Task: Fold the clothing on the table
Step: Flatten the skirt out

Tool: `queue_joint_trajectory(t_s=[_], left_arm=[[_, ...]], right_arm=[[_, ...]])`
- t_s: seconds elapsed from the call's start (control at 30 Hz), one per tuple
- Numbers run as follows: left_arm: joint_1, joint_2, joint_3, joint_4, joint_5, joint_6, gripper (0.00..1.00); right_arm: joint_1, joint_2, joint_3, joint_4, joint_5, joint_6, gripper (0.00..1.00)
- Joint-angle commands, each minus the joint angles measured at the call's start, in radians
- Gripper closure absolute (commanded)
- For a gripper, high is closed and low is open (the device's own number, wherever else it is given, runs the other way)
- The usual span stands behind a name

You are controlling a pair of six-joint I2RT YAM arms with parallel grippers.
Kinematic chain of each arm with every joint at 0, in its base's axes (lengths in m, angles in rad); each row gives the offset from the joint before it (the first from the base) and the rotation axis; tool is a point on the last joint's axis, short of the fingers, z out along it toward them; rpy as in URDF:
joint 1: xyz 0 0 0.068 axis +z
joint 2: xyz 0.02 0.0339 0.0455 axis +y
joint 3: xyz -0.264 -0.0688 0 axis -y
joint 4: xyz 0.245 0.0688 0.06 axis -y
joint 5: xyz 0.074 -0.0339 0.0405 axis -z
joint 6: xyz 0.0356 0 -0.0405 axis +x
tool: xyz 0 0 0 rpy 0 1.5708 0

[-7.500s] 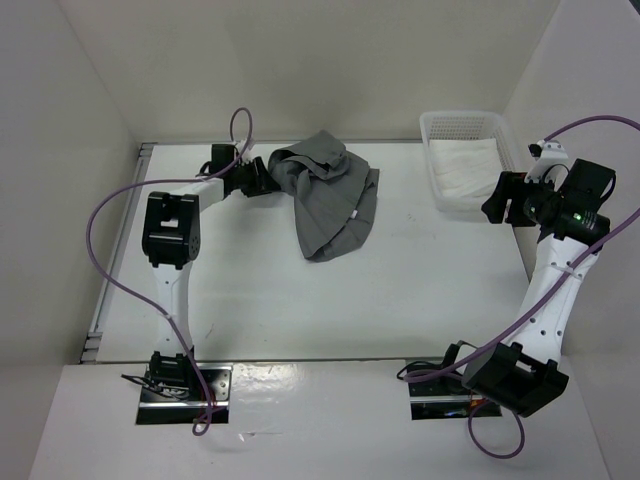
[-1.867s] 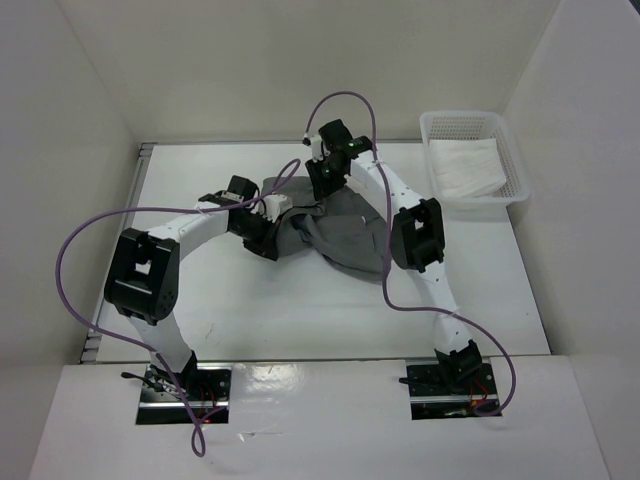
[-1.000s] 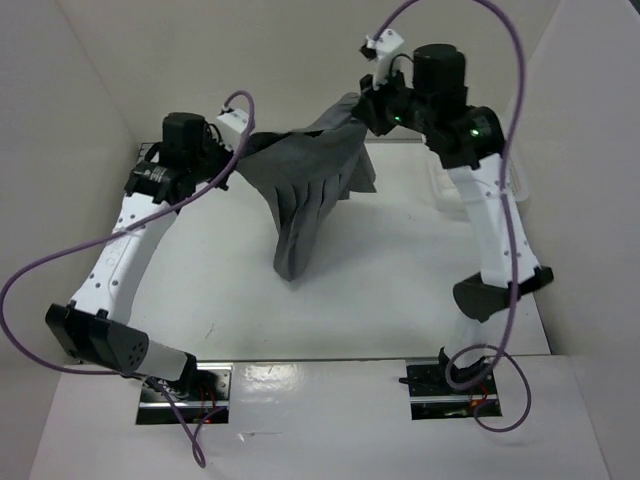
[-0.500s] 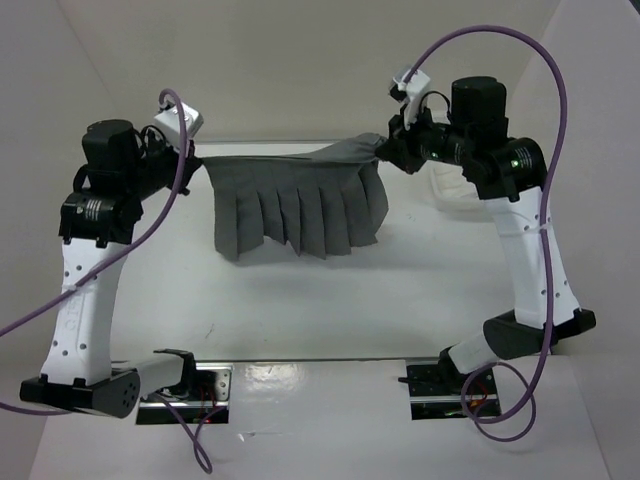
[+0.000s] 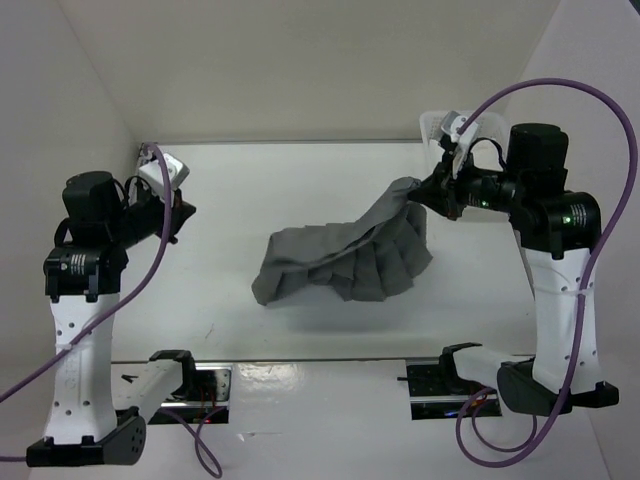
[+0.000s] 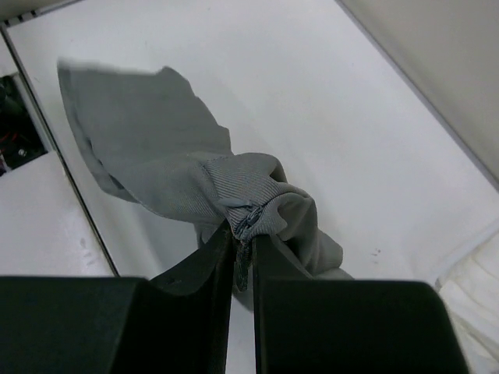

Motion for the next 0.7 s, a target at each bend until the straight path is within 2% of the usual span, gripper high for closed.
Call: queue_joint_trajectory(t_s=[0.0, 0.27, 0.37, 0.4, 0.47, 0.57, 0.67], left_arm=[[0.025, -0.058, -0.038, -0.019, 0.036, 0.027, 1.00], [0.036, -0.039, -0.084, -0.006, 0.092, 0.018, 0.98], [0.036, -0.004, -0.145, 0.016, 0.149, 0.027, 0.87], [0.036, 0.010, -0.167, 0.028, 0.149, 0.027, 0.75], [0.010, 0.033, -0.231, 0.054, 0.105, 0.036, 0.60], [-0.058, 0.076, -0.320, 0.145, -0.010, 0.006, 0.53], [-0.099, 0.129, -0.332, 0.201, -0.087, -0.037, 0.50]], right_arm=[[-0.030, -0.029, -0.047, -0.028, -0.055, -0.056, 0.99], [-0.031, 0.005, -0.069, 0.004, -0.053, -0.038, 0.99], [-0.031, 0.029, -0.078, 0.030, -0.062, -0.018, 0.99], [-0.031, 0.043, -0.078, 0.041, -0.062, -0.018, 0.99], [-0.031, 0.057, -0.087, 0.087, -0.050, 0.020, 0.99], [-0.031, 0.097, -0.096, 0.187, 0.026, 0.119, 0.99], [-0.031, 0.181, -0.018, 0.248, 0.131, 0.232, 0.99]])
